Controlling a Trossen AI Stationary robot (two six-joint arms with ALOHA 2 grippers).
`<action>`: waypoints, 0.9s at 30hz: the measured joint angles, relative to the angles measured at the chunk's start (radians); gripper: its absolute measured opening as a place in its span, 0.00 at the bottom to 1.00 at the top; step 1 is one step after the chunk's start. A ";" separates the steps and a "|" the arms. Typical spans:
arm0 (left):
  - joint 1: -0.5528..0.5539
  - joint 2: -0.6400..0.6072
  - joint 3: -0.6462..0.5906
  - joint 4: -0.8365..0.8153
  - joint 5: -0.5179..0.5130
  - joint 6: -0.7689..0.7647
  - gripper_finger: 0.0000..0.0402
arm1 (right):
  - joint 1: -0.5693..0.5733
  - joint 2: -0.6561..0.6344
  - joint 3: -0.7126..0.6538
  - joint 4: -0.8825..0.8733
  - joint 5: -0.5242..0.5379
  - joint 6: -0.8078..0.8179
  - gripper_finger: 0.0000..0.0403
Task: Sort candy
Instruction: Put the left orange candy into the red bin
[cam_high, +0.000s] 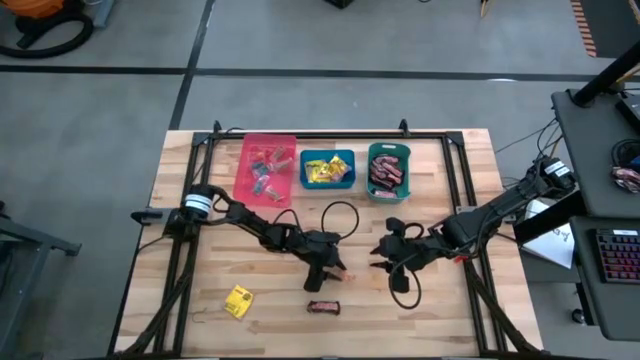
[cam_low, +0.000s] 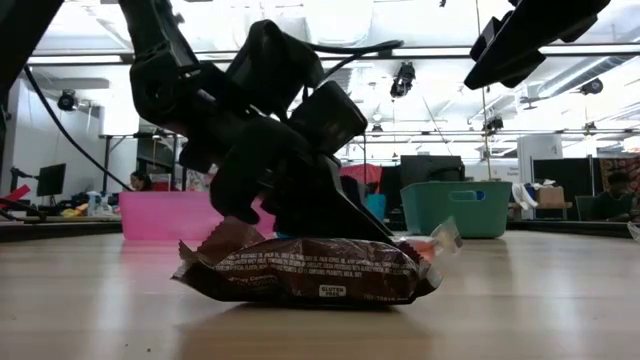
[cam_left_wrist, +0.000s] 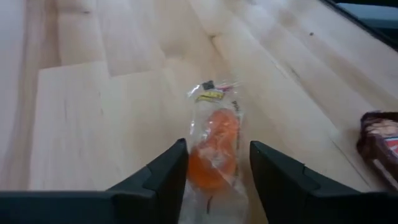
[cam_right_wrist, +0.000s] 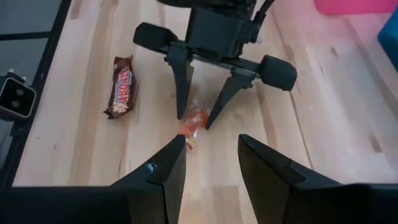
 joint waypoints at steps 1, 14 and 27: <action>0.000 0.000 0.000 -0.008 -0.010 0.000 0.38 | 0.000 0.000 0.000 0.001 0.005 0.000 0.35; 0.001 -0.028 -0.001 -0.059 -0.016 -0.007 0.06 | 0.000 0.000 0.000 0.005 0.007 0.019 0.35; 0.046 -0.311 -0.008 -0.469 -0.031 0.150 0.01 | 0.000 0.001 -0.003 0.005 0.087 0.008 0.35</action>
